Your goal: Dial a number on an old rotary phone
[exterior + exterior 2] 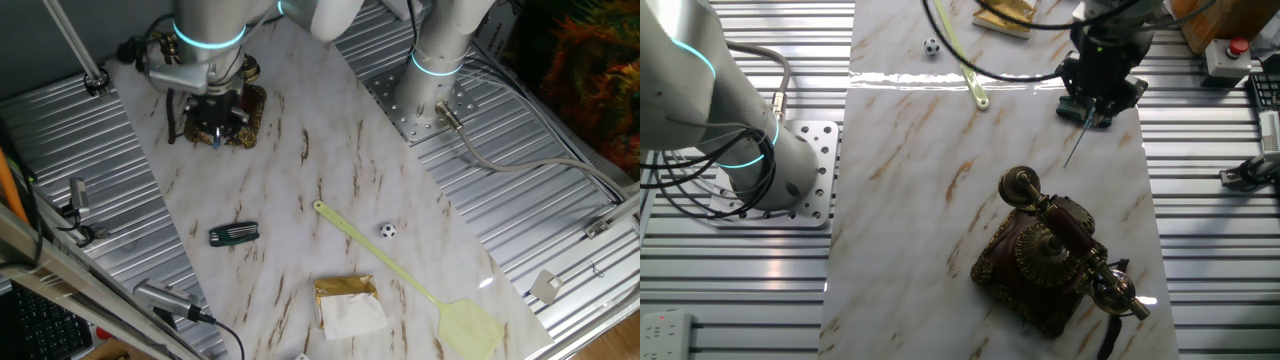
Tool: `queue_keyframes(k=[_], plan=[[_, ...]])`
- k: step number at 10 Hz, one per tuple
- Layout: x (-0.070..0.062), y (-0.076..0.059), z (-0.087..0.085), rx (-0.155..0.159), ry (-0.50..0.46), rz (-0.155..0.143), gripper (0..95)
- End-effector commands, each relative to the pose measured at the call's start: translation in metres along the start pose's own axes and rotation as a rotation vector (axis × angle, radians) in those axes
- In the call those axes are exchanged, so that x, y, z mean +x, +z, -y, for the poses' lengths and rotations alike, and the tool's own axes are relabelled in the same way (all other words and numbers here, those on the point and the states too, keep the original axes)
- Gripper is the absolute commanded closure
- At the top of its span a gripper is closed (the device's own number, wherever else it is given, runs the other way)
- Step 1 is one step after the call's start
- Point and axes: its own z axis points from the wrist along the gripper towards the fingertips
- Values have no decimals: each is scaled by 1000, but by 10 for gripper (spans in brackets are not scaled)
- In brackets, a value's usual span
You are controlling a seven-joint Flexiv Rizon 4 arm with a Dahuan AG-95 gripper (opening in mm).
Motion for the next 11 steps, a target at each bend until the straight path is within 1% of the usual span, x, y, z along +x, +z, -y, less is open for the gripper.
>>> queue_keyframes(k=[1, 2, 4, 6, 7, 11], plan=[[6, -1, -2, 3, -4, 30, 950], [7, 1, -2, 4, -9, 28, 950], [8, 9, 0, -5, -10, 37, 950], [8, 22, 5, -7, -25, 29, 950], [7, 26, 6, -10, -20, 26, 950], [5, 29, 8, -15, -15, 19, 950]])
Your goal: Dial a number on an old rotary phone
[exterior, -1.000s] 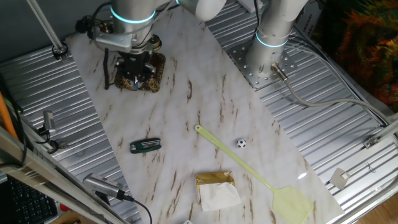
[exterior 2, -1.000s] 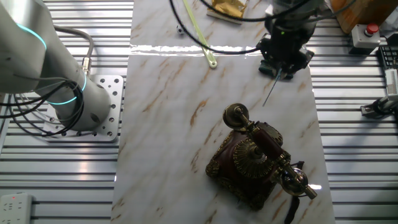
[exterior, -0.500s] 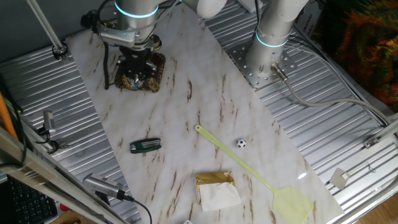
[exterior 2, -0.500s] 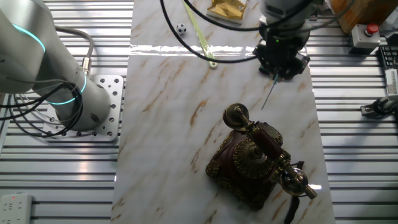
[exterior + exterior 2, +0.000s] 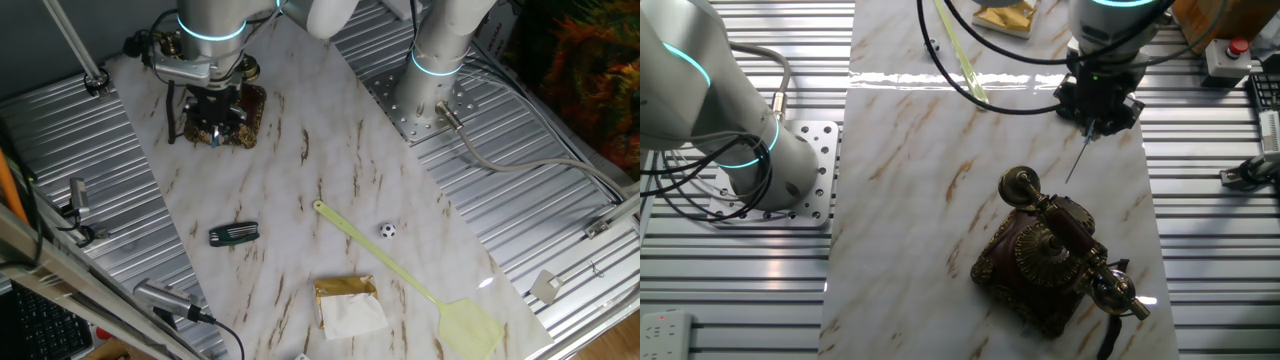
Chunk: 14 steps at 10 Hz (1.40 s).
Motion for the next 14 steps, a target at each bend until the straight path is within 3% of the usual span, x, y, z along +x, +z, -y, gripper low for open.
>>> queue_keyframes(k=[1, 10, 14], plan=[[0, 1, 0, -4, 4, -1, 950], [2, 2, -1, -7, -6, -3, 950], [2, 2, -1, -14, 130, 5, 950]])
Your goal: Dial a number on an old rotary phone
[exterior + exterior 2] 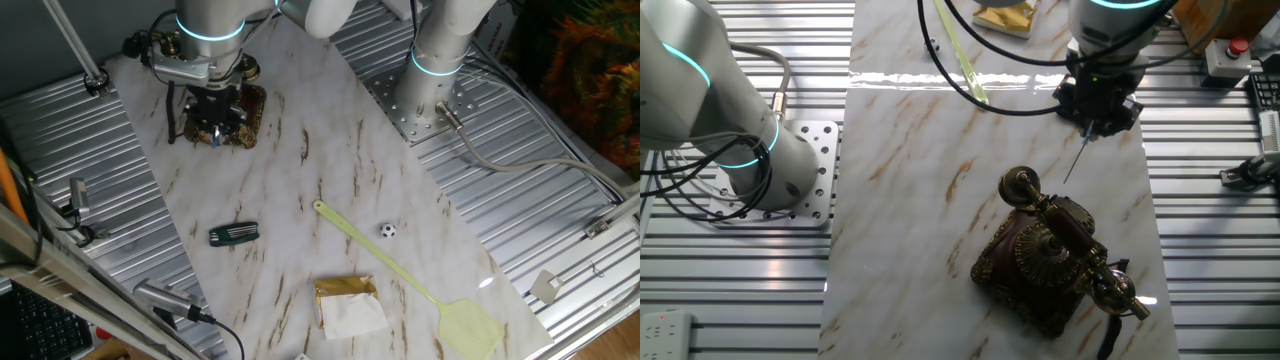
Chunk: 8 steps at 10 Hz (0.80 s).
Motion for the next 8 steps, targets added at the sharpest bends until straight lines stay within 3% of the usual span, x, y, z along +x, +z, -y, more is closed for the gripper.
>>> queue_keyframes(k=[1, 3, 4, 8], plan=[[0, 0, 0, 8, 160, -7, 950], [0, 0, 0, 23, 190, -26, 950], [0, 0, 0, 37, 198, -71, 950], [0, 0, 0, 31, 202, -78, 950]])
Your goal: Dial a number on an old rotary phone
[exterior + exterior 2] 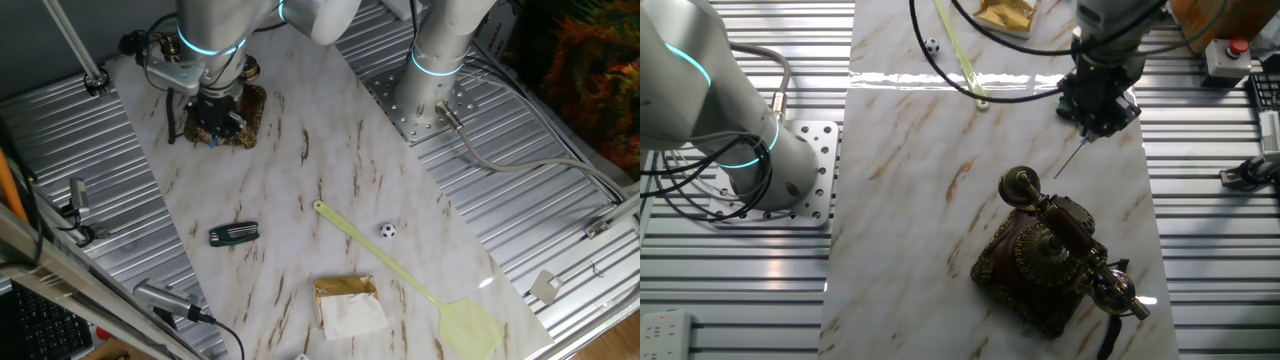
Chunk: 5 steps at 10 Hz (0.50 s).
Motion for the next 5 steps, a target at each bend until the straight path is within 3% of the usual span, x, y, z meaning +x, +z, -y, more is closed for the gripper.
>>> queue_keyframes(k=[1, 5], plan=[[1, 0, 1, -10, -24, 18, 950], [4, 0, 7, -10, -111, 20, 950]])
